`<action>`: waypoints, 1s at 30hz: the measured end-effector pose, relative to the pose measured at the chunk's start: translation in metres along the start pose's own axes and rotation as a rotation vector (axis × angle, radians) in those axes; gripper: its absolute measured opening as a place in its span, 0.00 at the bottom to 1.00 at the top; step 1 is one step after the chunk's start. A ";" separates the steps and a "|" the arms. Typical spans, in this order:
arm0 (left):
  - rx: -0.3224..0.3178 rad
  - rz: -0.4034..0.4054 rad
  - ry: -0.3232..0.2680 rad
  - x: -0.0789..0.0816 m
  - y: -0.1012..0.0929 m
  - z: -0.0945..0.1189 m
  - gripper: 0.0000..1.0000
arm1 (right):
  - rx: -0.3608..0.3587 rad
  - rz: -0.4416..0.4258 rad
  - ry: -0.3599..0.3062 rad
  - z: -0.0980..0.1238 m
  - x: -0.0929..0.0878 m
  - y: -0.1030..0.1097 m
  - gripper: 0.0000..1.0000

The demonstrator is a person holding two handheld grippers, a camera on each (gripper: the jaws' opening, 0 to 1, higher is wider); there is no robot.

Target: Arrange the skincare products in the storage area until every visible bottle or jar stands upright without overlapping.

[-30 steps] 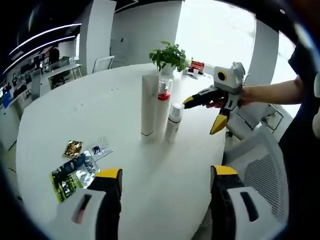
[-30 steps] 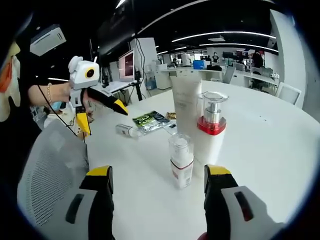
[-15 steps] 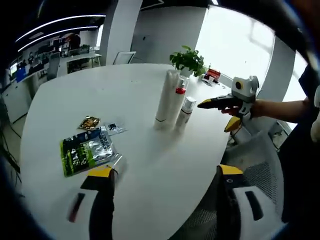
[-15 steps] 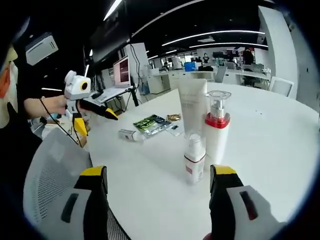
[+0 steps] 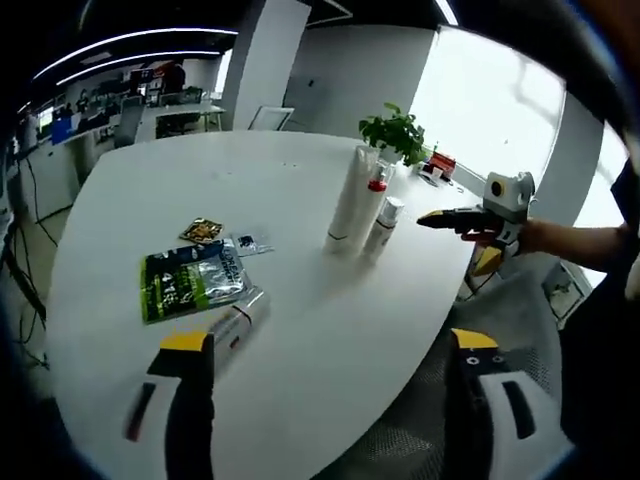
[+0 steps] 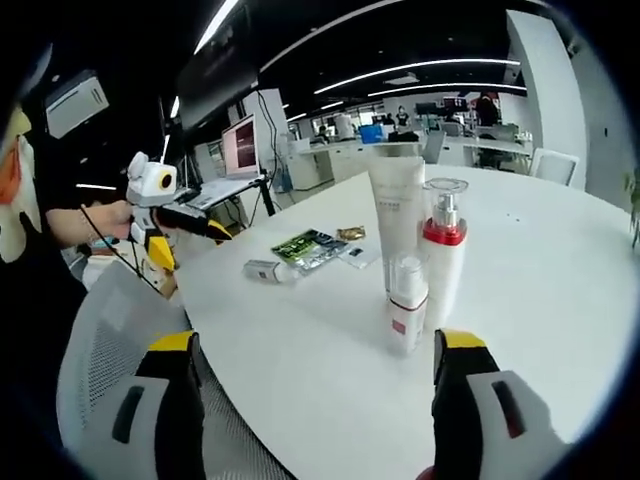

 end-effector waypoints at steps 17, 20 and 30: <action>0.036 -0.006 0.107 -0.014 -0.007 -0.002 0.99 | 0.027 -0.012 0.011 0.010 -0.008 0.008 1.00; 0.049 -0.047 0.164 -0.014 -0.005 -0.005 0.99 | 0.042 -0.002 0.020 0.011 -0.009 0.005 1.00; 0.127 -0.115 0.237 -0.003 0.008 -0.013 0.99 | 0.105 0.001 0.018 0.014 -0.011 -0.002 1.00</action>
Point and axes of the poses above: the point that each gripper's makers call its tool centre point, and the gripper's own axes: z roughly backward along the fingers, y roughly to its left, x roughly out of its top, the point moved 5 cm from there along z, roughly backward along the fingers, and after that the axes turned 5 degrees about y, right-handed, at the moved point
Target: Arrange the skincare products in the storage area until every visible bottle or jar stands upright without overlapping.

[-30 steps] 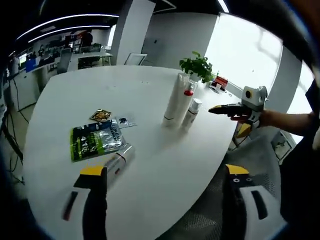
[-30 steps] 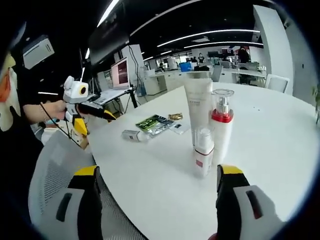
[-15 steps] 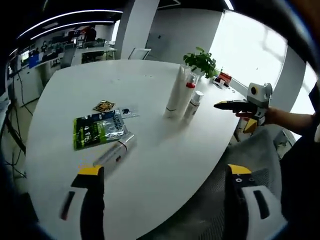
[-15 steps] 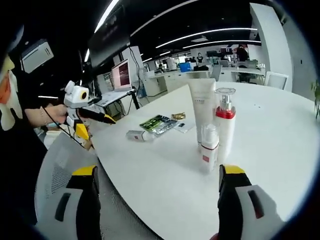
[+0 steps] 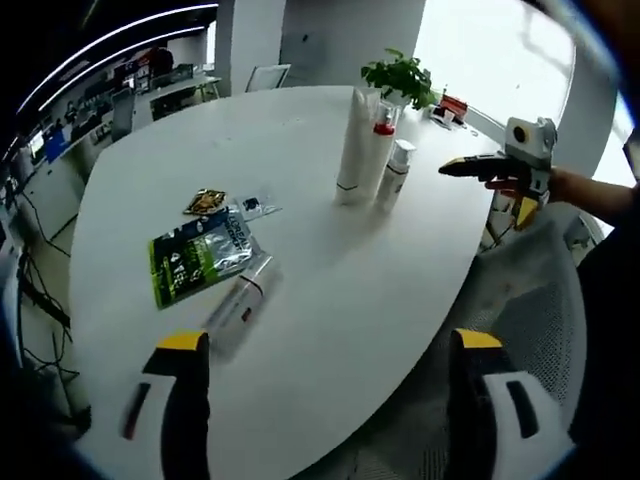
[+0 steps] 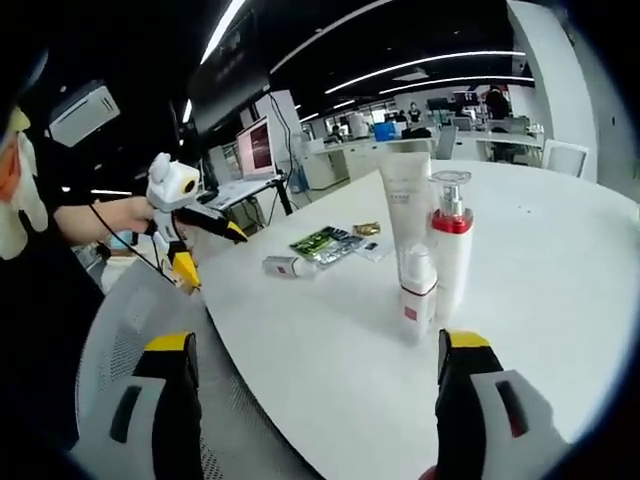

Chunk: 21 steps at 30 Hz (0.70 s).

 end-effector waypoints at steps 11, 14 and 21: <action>0.017 -0.088 0.093 0.006 0.017 -0.005 0.93 | 0.034 -0.003 0.000 0.004 -0.004 -0.005 1.00; 0.017 -0.141 0.152 0.005 0.023 -0.009 0.90 | 0.033 -0.018 -0.007 0.004 -0.005 -0.006 1.00; -0.021 -0.250 0.244 0.006 0.036 -0.025 0.77 | 0.015 -0.041 -0.026 0.004 -0.005 -0.007 0.97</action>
Point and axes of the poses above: the point that each gripper's makers call its tool centre point, and the gripper's own axes: z roughly backward along the fingers, y roughly to its left, x roughly out of its top, the point moved 5 cm from there along z, roughly backward along the fingers, and after that the axes turned 5 degrees about y, right-handed, at the moved point
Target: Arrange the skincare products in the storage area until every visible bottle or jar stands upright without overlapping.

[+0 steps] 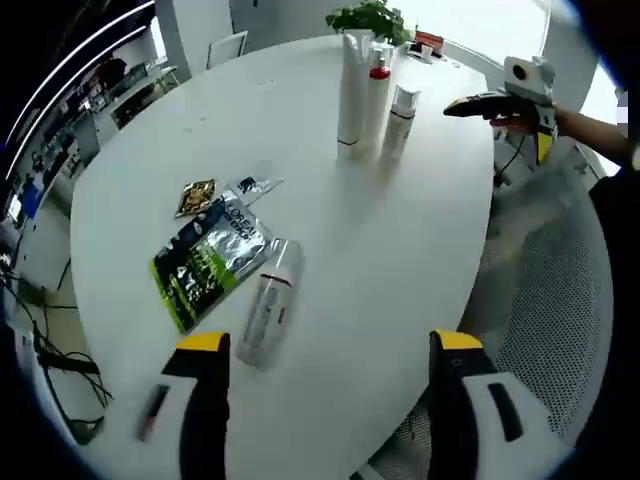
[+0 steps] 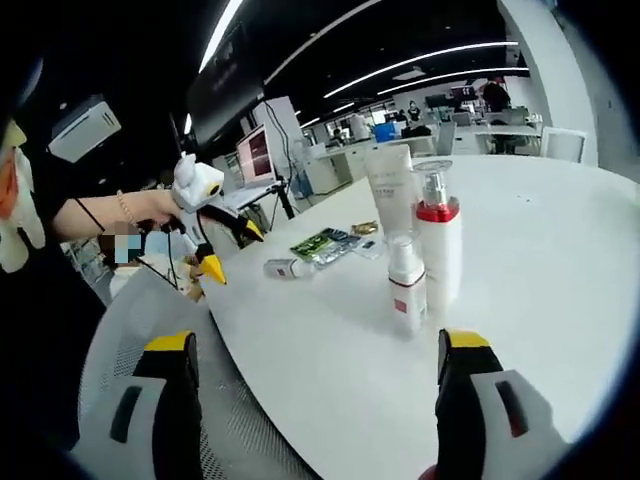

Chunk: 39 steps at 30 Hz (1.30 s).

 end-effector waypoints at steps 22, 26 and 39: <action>-0.008 -0.113 0.115 0.012 0.039 -0.043 0.51 | -0.019 0.011 -0.024 -0.004 0.006 0.019 0.96; -0.016 -0.126 0.124 0.013 0.043 -0.052 0.45 | -0.034 -0.003 -0.024 -0.003 0.004 0.020 0.95; 0.003 -0.197 0.162 0.013 0.047 -0.067 0.33 | -0.072 -0.026 -0.029 -0.002 0.006 0.019 0.94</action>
Point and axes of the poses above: the point that each gripper's makers call its tool centre point, and the gripper's own axes: z roughly backward along the fingers, y roughly to its left, x roughly out of its top, the point moved 5 cm from there along z, roughly backward along the fingers, and after that the axes turned 5 degrees about y, right-handed, at the moved point
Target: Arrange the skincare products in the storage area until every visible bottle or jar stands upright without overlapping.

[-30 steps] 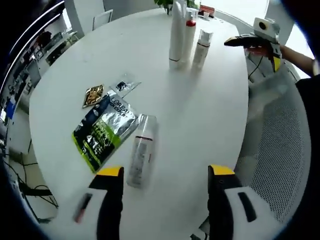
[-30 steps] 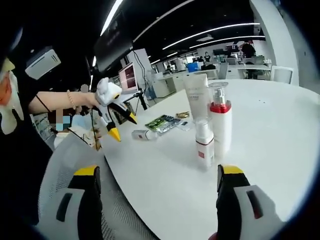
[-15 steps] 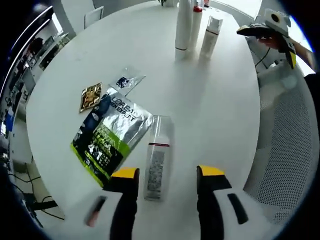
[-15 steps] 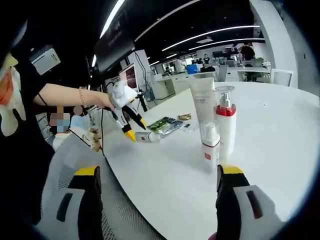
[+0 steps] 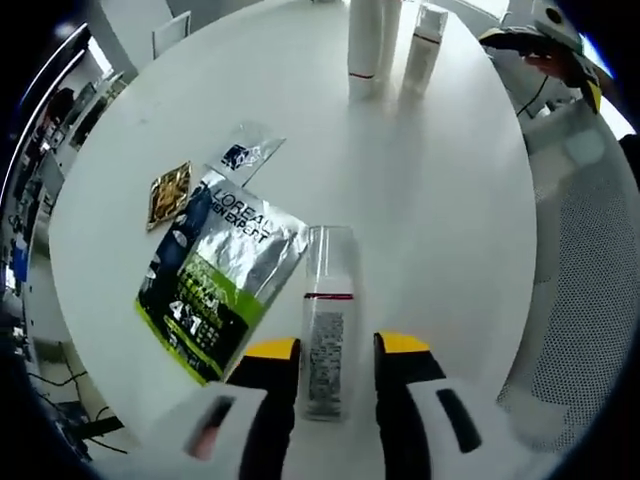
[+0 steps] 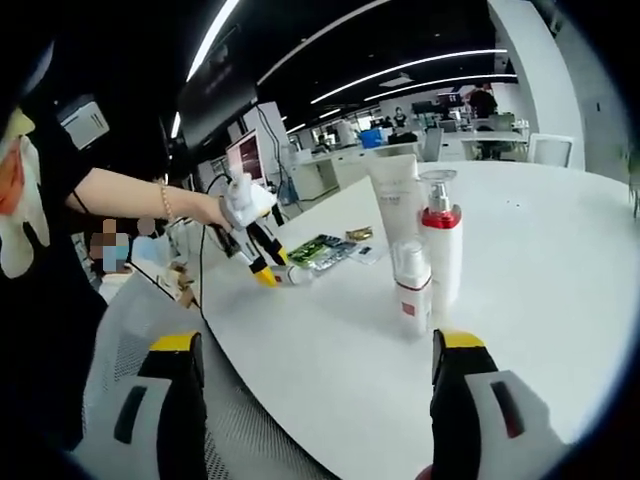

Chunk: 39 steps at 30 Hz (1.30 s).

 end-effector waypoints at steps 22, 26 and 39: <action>0.011 0.089 -0.059 -0.007 -0.003 0.001 0.26 | 0.039 0.008 -0.015 -0.008 0.009 0.015 0.92; -0.028 0.190 -0.140 -0.002 -0.009 0.007 0.26 | 0.049 -0.001 -0.025 -0.007 0.012 0.018 0.90; -0.235 0.479 -0.498 0.029 -0.036 0.050 0.26 | 0.244 -0.071 -0.115 -0.015 0.044 0.041 0.78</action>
Point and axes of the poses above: the point that each gripper's makers call its tool centre point, and the gripper's own axes: z roughly backward along the fingers, y roughly to its left, x roughly out of its top, the point moved 5 cm from there along z, roughly backward along the fingers, and after that the axes turned 5 degrees about y, right-handed, at the moved point
